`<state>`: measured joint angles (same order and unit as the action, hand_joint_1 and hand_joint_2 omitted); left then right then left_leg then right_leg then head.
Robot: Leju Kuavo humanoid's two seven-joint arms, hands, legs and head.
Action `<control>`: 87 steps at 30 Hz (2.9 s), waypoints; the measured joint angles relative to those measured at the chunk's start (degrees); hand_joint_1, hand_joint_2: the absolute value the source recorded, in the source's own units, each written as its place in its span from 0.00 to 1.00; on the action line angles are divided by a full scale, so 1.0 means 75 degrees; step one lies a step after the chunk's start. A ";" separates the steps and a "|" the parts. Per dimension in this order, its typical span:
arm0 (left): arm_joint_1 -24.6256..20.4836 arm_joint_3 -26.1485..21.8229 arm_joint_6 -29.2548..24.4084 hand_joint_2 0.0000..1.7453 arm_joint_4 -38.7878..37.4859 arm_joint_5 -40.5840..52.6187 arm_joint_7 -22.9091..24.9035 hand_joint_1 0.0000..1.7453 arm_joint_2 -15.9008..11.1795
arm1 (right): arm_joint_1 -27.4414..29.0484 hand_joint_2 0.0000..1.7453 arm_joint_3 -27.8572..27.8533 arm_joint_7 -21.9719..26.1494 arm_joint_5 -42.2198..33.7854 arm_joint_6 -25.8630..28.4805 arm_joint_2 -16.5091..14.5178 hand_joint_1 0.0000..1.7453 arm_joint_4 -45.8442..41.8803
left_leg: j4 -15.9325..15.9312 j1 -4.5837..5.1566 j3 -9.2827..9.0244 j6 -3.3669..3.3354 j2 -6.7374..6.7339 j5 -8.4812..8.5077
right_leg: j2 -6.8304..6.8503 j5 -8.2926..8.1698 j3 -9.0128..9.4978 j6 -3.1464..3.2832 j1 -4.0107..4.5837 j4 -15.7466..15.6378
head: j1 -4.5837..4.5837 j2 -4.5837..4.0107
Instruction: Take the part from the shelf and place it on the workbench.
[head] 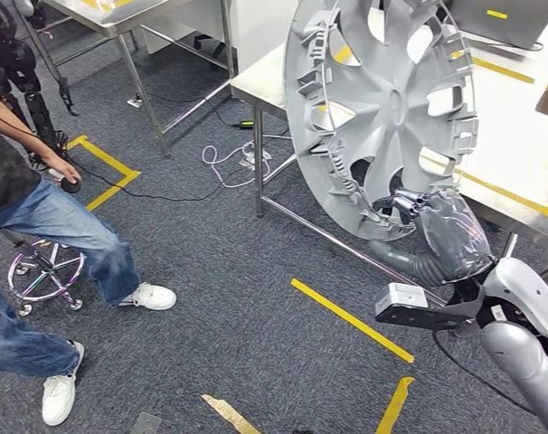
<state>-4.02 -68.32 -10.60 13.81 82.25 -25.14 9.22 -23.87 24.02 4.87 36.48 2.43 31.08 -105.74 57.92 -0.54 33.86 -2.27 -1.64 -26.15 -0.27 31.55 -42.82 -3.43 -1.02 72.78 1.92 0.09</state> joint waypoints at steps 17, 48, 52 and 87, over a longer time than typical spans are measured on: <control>-0.0037 0.0009 0.0031 1.00 0.0006 0.0023 0.0003 0.00 0.0022 | -0.0033 1.00 0.0001 -0.0015 -0.0012 -0.0009 -0.0003 1.00 -0.0040 | 0.1450 0.0030 0.0527 0.0209 0.0255 -0.0529 | -0.0384 -0.0722 0.1080 0.0432 0.0078 -0.1952 | -0.0101 -0.0003; -0.0019 0.0020 0.0050 1.00 0.0017 0.0003 0.0012 0.00 0.0053 | 0.0019 1.00 -0.0015 -0.0030 -0.0012 -0.0010 0.0020 1.00 -0.0059 | 0.1275 0.0020 0.0403 0.0228 0.0314 -0.0488 | -0.0454 -0.0678 0.1093 0.0405 0.0025 -0.1915 | -0.0115 -0.0001; -0.0022 0.0021 0.0050 1.00 0.0017 0.0003 0.0012 0.00 0.0031 | 0.0013 1.00 -0.0018 -0.0029 -0.0012 -0.0007 0.0021 1.00 -0.0060 | 0.0203 0.0022 -0.0029 0.0128 0.0674 -0.0167 | -0.0746 -0.0723 0.1012 0.0279 0.0009 -0.1912 | -0.0113 -0.0001; 0.0048 0.0234 0.0742 1.00 0.0017 0.0023 -0.0464 0.00 -0.0118 | 0.0410 1.00 -0.0163 0.0178 0.1036 0.0545 0.0052 1.00 -0.0047 | 0.0000 0.0029 -0.0067 0.0025 0.0219 -0.0063 | -0.0054 -0.0386 0.0791 0.0159 0.0046 -0.1462 | -0.0073 -0.0001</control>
<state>-3.66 -66.57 -5.04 13.94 82.42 -28.62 8.34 -20.80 22.80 6.21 44.25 6.51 31.47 -106.10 57.92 -0.33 33.36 -2.08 0.00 -26.62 -0.67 28.66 -36.88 -2.24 -0.68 61.81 1.38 0.08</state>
